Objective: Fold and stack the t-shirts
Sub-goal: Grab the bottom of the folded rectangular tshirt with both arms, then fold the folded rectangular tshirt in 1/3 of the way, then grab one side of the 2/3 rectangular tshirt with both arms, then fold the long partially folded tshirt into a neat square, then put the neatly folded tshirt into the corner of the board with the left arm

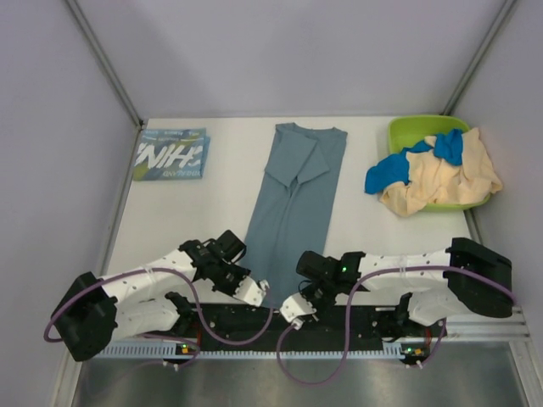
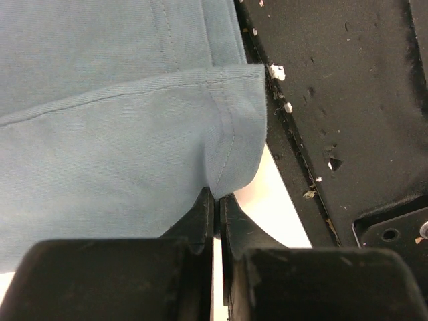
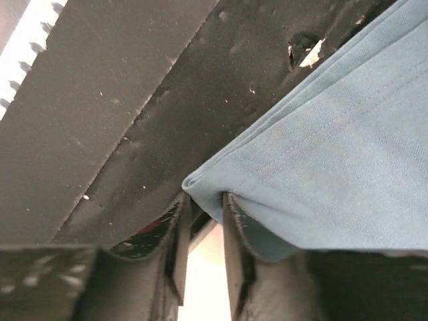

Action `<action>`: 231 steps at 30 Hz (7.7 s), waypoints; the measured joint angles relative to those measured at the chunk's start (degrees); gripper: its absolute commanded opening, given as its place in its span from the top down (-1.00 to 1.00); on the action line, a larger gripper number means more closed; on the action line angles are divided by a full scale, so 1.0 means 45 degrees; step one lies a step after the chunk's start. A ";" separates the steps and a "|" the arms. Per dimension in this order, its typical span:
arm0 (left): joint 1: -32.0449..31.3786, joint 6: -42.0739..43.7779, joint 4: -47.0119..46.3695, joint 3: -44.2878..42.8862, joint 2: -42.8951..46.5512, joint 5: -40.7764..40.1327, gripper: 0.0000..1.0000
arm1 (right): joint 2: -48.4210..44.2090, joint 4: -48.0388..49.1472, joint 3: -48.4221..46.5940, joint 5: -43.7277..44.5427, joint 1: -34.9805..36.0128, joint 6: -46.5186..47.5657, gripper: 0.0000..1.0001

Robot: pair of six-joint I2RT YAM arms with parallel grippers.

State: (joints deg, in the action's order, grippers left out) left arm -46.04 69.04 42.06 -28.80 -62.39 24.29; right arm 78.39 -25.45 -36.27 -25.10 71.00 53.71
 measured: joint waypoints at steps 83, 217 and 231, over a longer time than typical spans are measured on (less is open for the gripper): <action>0.4430 -0.3468 -0.1569 -1.0195 -0.7543 -0.0374 -0.26 | -0.3332 0.4556 0.0015 -0.1681 -1.0365 -0.3604 -0.33; 0.6135 -1.6514 -0.3313 -1.4066 -1.3002 -0.0423 -0.04 | 0.8519 0.0962 -1.0059 0.2293 -1.3061 -1.5722 0.26; 0.6305 -2.0939 -0.7014 -0.9462 -1.1157 0.0578 -0.26 | 0.5668 0.0452 -0.7227 0.1681 -1.3066 -1.5533 -0.11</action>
State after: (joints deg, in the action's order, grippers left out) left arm -17.67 -25.19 10.50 -71.37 -112.60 26.89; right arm 103.90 -23.42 -68.79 -17.54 12.21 -16.19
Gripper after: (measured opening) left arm 0.674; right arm 0.554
